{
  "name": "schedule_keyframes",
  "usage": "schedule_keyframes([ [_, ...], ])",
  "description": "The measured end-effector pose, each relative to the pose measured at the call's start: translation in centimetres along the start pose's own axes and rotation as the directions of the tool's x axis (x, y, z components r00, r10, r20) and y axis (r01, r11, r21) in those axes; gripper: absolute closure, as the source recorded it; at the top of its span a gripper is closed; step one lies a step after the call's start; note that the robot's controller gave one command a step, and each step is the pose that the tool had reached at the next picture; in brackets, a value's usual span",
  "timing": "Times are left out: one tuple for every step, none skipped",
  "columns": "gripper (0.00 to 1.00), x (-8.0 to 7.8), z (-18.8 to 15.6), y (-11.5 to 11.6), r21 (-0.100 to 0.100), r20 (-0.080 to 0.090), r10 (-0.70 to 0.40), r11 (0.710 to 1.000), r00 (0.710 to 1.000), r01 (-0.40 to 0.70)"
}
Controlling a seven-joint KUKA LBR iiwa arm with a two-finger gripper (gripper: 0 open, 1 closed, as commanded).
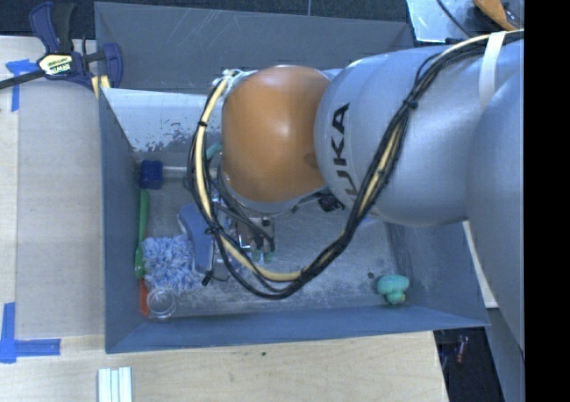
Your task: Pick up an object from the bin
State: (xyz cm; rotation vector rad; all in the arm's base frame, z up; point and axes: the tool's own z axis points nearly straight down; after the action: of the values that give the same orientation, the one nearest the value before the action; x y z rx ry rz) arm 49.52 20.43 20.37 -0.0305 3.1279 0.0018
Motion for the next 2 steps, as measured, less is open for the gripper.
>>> schedule_keyframes([
  [1.00, -1.56, 8.44, 1.80, -0.004, 0.000, 0.023, 1.000, 1.000, -0.023],
  [1.00, -1.58, 8.43, 1.78, -0.004, 0.000, 0.024, 1.000, 1.000, -0.024],
])
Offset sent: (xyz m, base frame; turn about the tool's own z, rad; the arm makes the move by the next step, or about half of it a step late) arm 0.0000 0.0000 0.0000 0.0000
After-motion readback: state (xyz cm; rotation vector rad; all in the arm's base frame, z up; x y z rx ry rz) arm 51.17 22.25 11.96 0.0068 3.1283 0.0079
